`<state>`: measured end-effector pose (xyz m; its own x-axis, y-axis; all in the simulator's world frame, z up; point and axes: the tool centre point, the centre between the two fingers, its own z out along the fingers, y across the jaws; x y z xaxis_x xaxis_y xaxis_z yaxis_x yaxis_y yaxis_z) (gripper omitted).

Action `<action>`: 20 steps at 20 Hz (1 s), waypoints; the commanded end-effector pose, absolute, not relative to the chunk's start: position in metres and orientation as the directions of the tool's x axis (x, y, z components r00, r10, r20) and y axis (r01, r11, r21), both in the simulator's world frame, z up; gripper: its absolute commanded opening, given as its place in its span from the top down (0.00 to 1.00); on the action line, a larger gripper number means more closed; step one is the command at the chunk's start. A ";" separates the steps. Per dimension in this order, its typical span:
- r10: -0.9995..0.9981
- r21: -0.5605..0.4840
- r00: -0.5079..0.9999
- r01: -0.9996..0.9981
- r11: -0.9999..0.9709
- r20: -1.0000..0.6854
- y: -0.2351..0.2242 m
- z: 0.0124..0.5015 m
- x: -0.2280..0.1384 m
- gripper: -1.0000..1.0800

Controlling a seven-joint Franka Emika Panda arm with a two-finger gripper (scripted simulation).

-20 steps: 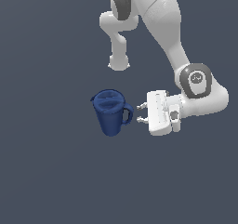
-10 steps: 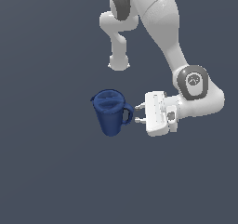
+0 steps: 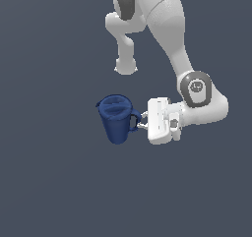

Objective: Pick up the object and move it to a goal position.

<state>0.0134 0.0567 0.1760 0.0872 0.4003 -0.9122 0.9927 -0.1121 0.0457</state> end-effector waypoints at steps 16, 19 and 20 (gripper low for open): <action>0.401 0.046 0.087 0.993 -0.111 -0.912 0.060 0.179 0.006 1.00; 0.401 0.045 0.086 0.993 -0.111 -0.912 0.062 0.183 -0.003 1.00; 0.401 0.045 0.086 0.993 -0.111 -0.912 0.063 0.184 -0.006 1.00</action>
<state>-0.0020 0.0615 0.1808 0.0843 0.4009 -0.9122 0.9929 -0.1112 0.0429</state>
